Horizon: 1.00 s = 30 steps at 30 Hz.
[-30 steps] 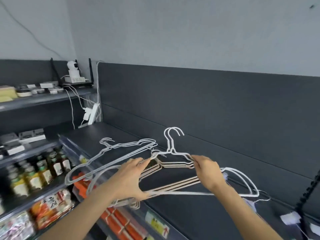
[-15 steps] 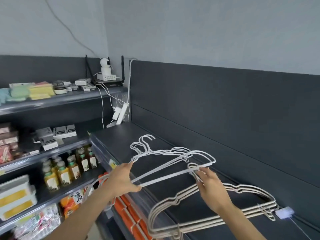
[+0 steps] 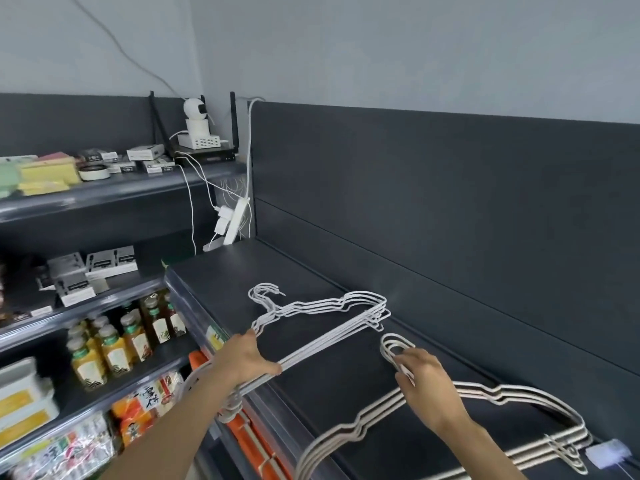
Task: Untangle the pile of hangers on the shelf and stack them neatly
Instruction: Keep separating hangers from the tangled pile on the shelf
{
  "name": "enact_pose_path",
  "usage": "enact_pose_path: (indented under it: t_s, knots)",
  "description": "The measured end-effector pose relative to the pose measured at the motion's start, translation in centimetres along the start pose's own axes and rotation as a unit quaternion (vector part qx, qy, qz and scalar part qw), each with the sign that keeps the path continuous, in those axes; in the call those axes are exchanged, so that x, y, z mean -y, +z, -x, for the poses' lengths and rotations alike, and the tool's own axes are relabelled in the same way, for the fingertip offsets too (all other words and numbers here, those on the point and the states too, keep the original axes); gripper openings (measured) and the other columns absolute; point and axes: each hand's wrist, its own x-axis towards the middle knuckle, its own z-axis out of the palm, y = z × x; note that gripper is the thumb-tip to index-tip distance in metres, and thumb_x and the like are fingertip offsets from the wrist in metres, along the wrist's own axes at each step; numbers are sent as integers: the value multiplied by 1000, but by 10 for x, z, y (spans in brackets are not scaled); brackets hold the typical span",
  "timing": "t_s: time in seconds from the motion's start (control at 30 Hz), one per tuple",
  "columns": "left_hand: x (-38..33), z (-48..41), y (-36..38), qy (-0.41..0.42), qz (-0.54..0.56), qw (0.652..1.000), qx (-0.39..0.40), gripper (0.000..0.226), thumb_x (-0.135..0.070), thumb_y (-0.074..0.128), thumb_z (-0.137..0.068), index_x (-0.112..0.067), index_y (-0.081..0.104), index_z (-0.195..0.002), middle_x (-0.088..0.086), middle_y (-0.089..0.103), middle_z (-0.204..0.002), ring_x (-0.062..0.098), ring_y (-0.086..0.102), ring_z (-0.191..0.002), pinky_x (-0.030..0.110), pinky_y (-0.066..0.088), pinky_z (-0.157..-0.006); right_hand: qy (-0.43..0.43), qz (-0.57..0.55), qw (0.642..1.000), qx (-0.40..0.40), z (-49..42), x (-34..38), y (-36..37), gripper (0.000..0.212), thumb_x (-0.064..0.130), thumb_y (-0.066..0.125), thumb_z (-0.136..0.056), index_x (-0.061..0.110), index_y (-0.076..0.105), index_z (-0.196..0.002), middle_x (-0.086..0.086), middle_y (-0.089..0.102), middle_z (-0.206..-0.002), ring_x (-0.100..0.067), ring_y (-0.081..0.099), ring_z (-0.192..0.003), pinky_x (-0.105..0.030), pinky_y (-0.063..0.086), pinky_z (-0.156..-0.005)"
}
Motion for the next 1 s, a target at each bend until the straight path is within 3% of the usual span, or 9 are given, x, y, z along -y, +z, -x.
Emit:
enact_pose_path:
  t_s: [0.07,0.13,0.2,0.3,0.43,0.63,0.83,1.0]
  knots:
    - [0,-3,2,3,-13,1000,8,99,-60,72,-52,-15,39,-133,9,50,-131,26,49,-121,40,44,-100,3,1,1000,0,-2,-1,2,33,13,52,-88,15,59,-121,-2,53,-130,-22,47,-120,-29,39,-101]
    - [-5,-2,2,16,-50,999,5,108,-64,69,-60,-16,22,-144,14,28,-149,28,24,-140,45,26,-112,4,3,1000,0,-3,-1,3,34,13,51,-88,16,57,-122,-1,53,-129,-21,47,-120,-27,39,-100]
    - [-17,2,5,64,-99,992,-35,95,-61,60,-73,-15,19,-145,13,20,-153,27,16,-143,46,17,-116,3,6,1000,4,-1,-1,4,37,14,51,-88,18,55,-125,0,53,-128,-21,46,-120,-26,38,-99]
    - [-43,17,16,142,-118,979,-85,68,-49,50,-86,-14,31,-141,8,41,-142,25,35,-133,39,28,-112,8,38,999,-2,6,-5,3,34,19,51,-88,19,56,-122,1,55,-124,-21,49,-117,-31,39,-99]
    - [-74,41,37,193,-114,972,-74,49,-38,50,-90,-12,43,-131,8,55,-127,24,49,-120,34,38,-102,36,71,996,-27,23,-13,-4,27,26,50,-90,19,59,-115,1,57,-121,-20,50,-115,-31,36,-99]
    - [-105,61,56,248,-78,964,-57,47,-33,49,-92,-13,43,-133,6,55,-129,21,48,-123,32,40,-103,70,80,994,-18,58,-36,-21,37,26,50,-90,14,52,-124,-3,53,-128,-21,45,-123,-28,34,-105]
    - [-143,94,76,300,-79,950,-36,40,-30,49,-91,-11,48,-127,6,56,-127,23,49,-122,35,41,-101,122,76,989,-45,108,-61,-46,43,25,48,-91,15,46,-132,-1,50,-133,-20,43,-125,-26,34,-103]
    - [-185,135,93,342,-61,938,-12,34,-30,52,-90,-12,54,-119,7,61,-119,25,54,-114,37,45,-95,169,91,979,-72,162,-87,-74,37,23,48,-90,14,50,-126,-3,54,-126,-23,49,-116,-29,39,-96]
